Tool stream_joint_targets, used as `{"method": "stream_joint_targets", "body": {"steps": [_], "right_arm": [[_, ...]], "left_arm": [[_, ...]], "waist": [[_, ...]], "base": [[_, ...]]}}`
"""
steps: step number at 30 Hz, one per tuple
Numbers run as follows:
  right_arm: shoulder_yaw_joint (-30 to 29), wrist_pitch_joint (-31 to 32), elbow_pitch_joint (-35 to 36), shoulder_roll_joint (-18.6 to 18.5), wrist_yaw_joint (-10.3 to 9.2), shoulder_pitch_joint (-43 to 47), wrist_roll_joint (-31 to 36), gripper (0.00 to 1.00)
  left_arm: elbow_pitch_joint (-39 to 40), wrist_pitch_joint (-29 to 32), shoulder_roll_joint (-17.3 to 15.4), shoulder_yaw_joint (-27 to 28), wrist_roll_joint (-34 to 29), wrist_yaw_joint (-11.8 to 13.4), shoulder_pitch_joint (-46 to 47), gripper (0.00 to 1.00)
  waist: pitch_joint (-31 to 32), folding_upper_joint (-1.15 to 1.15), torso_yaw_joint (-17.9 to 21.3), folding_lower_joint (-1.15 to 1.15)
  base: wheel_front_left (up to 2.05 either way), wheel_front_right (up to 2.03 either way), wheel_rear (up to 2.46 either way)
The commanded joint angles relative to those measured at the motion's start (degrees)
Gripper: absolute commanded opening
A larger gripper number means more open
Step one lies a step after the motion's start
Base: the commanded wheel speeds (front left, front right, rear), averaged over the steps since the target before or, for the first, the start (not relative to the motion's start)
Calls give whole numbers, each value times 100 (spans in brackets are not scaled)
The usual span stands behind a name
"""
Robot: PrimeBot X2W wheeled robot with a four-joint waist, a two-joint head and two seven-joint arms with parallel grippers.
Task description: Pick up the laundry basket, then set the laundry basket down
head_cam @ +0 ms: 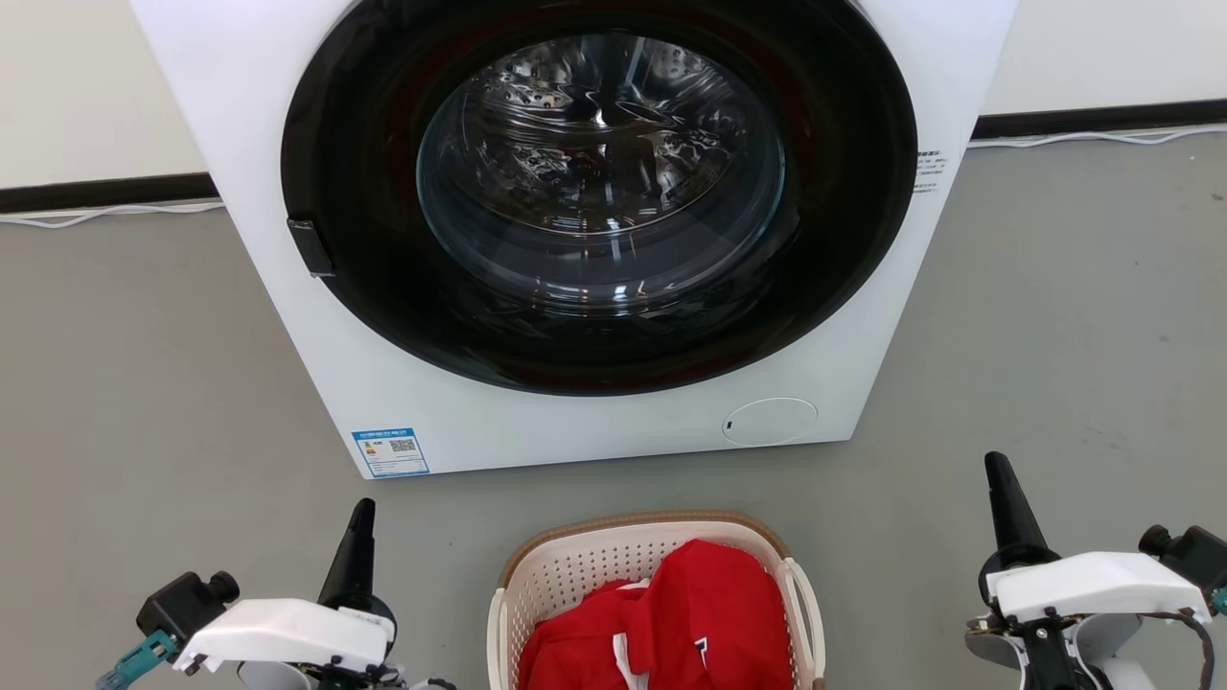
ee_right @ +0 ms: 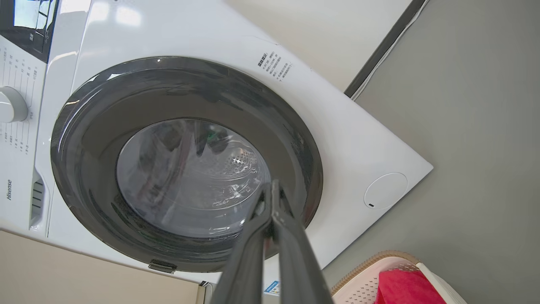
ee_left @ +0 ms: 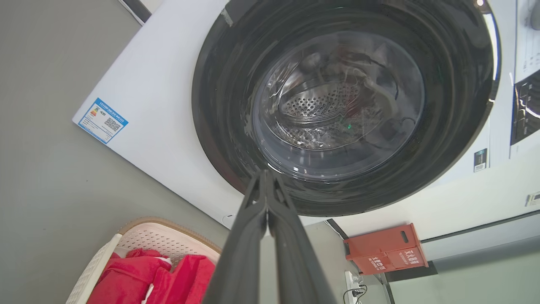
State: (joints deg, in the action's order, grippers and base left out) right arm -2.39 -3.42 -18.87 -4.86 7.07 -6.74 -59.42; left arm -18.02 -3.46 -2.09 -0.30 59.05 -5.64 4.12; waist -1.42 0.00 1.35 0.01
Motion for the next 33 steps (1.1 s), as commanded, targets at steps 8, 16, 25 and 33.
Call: {"method": "stream_joint_targets", "body": {"steps": [8, 16, 25, 33], "right_arm": [[-42, 185, 240, 6, 26, -39, -530, 0], [-104, 318, 281, 38, 28, -23, -980, 0], [-166, 451, 321, 69, 31, -8, -1430, 0], [-228, 585, 361, 101, 34, 8, -1880, 0]], "left_arm": [[212, 173, -53, 196, 552, -87, 194, 0], [242, 308, -57, 276, 1006, -103, 196, 0], [273, 443, -61, 356, 1459, -119, 198, 0], [303, 578, -65, 436, 1912, -135, 200, 0]], "waist": [[18, 0, -19, 0], [35, 0, -38, 0], [53, 0, -57, 0], [71, 0, -76, 0]], "base": [[0, 0, 0], [0, 0, 0], [0, 0, 0], [0, 0, 0]]}}
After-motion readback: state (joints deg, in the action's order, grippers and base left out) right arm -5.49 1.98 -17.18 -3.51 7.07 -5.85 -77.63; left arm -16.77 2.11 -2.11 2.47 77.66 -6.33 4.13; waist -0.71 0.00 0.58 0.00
